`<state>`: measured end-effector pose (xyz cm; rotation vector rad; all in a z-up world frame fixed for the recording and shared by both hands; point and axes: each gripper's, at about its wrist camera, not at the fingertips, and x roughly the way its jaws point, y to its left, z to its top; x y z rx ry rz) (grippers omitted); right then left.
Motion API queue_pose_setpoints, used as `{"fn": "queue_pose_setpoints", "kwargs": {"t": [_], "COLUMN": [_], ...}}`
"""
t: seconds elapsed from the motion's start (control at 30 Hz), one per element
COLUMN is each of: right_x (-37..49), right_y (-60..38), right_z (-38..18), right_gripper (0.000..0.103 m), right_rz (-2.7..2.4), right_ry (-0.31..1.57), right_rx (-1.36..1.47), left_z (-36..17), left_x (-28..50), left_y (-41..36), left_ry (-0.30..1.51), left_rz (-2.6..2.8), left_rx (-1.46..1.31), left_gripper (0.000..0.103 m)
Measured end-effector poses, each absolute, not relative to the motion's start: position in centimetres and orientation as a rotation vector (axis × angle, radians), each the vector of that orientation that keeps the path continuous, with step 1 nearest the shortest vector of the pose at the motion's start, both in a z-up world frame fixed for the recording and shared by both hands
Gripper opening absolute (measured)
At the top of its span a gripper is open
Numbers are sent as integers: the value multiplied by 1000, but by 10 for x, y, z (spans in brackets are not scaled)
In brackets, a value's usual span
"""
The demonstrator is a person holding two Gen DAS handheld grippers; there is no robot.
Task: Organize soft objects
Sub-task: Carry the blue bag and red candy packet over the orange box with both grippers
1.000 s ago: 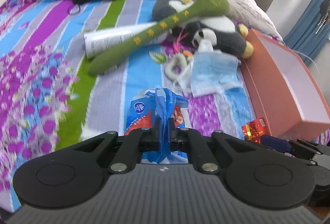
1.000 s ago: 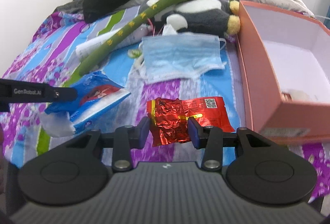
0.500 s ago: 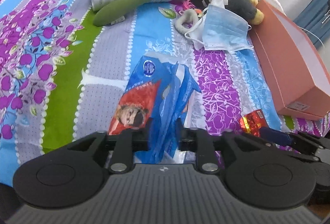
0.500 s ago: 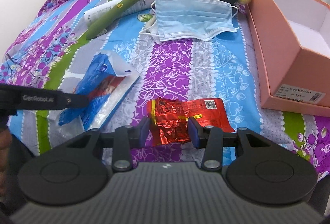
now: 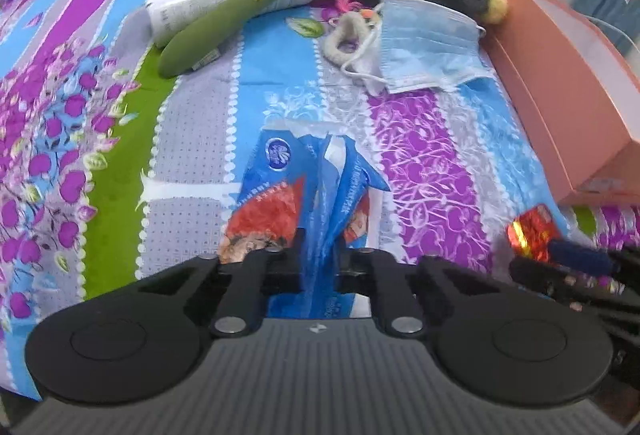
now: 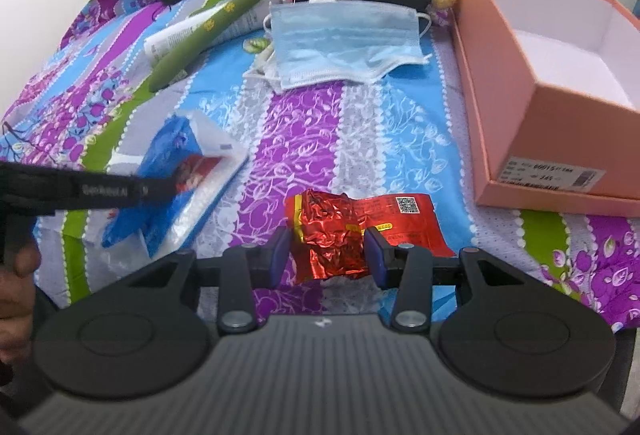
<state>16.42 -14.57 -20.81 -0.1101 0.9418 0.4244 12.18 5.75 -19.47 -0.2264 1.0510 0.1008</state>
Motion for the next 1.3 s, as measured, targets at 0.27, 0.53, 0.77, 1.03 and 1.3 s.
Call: {"fn": "queue_pose_setpoints", "kwargs": {"t": [0.27, 0.53, 0.77, 1.03, 1.3], "right_x": [161, 161, 168, 184, 218], "right_y": [-157, -169, -183, -206, -251], "right_z": [-182, -137, -89, -36, -12], "right_gripper": [45, 45, 45, 45, 45], "right_rz": [413, 418, 415, 374, 230], "right_ry": [879, 785, 670, 524, 463], "right_rx": [-78, -47, -24, -22, -30], "left_z": [-161, -105, -44, 9, 33], "left_x": [113, 115, 126, 158, 212], "left_y": [44, 34, 21, -10, -62], "left_ry": [1000, 902, 795, 699, 661], "left_rz": [62, 17, -44, -127, -232], "left_rx": [-209, -238, -231, -206, -158], "left_gripper": [6, 6, 6, 6, 6]}}
